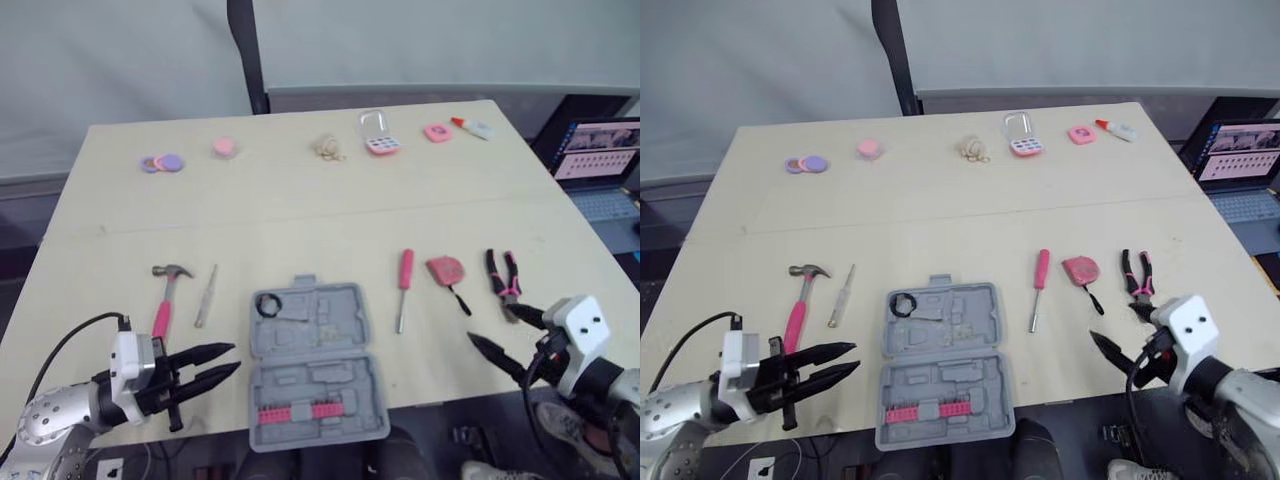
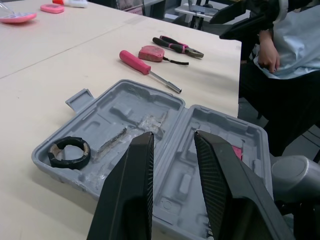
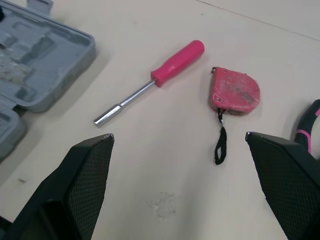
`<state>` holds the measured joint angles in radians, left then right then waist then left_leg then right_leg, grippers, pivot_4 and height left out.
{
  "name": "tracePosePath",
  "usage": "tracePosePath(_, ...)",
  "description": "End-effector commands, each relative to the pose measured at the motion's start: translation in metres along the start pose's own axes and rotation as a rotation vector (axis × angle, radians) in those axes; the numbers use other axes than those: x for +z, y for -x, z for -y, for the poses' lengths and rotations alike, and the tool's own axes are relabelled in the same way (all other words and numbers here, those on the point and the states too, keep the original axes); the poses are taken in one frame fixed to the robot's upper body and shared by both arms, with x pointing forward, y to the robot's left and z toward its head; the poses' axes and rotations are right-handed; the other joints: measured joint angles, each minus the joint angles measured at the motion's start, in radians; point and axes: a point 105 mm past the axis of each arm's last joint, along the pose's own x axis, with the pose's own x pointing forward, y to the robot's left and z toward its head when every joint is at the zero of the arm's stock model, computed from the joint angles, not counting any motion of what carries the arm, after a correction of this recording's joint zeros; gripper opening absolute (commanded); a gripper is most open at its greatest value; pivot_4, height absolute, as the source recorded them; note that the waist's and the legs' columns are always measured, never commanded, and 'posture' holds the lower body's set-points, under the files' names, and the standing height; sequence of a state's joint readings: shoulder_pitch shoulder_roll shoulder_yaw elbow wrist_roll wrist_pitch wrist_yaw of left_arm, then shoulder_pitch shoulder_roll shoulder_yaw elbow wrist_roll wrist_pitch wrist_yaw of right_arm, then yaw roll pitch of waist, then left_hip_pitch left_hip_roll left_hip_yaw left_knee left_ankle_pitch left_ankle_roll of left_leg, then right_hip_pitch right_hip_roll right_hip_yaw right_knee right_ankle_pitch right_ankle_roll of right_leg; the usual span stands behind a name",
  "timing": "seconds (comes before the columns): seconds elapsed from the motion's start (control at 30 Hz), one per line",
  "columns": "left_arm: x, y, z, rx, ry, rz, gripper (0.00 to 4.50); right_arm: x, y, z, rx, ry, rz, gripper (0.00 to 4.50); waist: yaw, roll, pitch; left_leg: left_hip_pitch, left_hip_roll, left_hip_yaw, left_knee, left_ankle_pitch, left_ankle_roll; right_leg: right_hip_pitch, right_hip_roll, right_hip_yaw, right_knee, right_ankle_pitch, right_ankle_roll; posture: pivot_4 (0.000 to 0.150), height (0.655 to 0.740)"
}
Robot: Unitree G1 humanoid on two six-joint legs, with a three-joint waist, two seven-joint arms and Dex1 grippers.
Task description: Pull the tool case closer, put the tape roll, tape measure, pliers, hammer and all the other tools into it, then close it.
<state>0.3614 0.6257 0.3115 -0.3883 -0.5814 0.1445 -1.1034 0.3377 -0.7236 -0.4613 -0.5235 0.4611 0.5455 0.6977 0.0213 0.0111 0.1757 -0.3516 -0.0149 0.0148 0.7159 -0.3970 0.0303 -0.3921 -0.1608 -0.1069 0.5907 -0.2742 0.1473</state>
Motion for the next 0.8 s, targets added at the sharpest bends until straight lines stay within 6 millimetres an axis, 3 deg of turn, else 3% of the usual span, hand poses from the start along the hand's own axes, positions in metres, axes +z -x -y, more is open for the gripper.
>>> tracePosePath(0.03,0.004,-0.002,0.003,-0.027,-0.022,-0.036,2.27,0.000,-0.003,0.006,-0.012,0.003,-0.014,4.50,0.003,0.001,0.000,0.000,0.000,0.000,0.000,0.000,0.000,0.000,0.000,0.000,0.000,0.000,0.000,0.150,0.7287)
tracePosePath(0.17,0.007,-0.002,0.000,-0.007,-0.045,-0.050,4.26,-0.001,-0.010,0.012,-0.005,-0.001,-0.025,4.50,0.002,0.002,0.001,0.000,0.000,0.000,0.000,0.000,0.000,0.000,0.000,0.000,0.000,0.000,0.000,0.150,0.7287)
tracePosePath(0.2,0.007,-0.002,0.000,-0.007,-0.050,-0.055,4.39,-0.003,-0.013,0.013,-0.002,-0.004,-0.032,4.50,0.001,0.002,0.001,0.000,0.000,0.000,0.000,0.000,0.000,0.000,0.000,0.000,0.000,0.000,0.000,0.150,0.7287)
tracePosePath(0.47,0.015,-0.009,0.001,0.025,-0.041,-0.058,4.39,-0.011,-0.040,0.034,-0.018,-0.082,-0.106,4.50,-0.001,0.003,0.002,0.000,0.000,0.000,0.001,0.000,-0.001,0.000,0.000,0.000,0.000,0.000,0.000,0.150,0.7287)
tracePosePath(0.8,0.017,-0.014,0.006,0.046,-0.056,-0.068,4.39,-0.012,-0.081,0.042,-0.026,-0.149,-0.209,4.50,0.000,0.006,0.004,-0.001,0.001,0.000,0.000,0.001,-0.001,-0.001,0.001,0.000,0.000,0.000,0.000,0.150,0.7287)
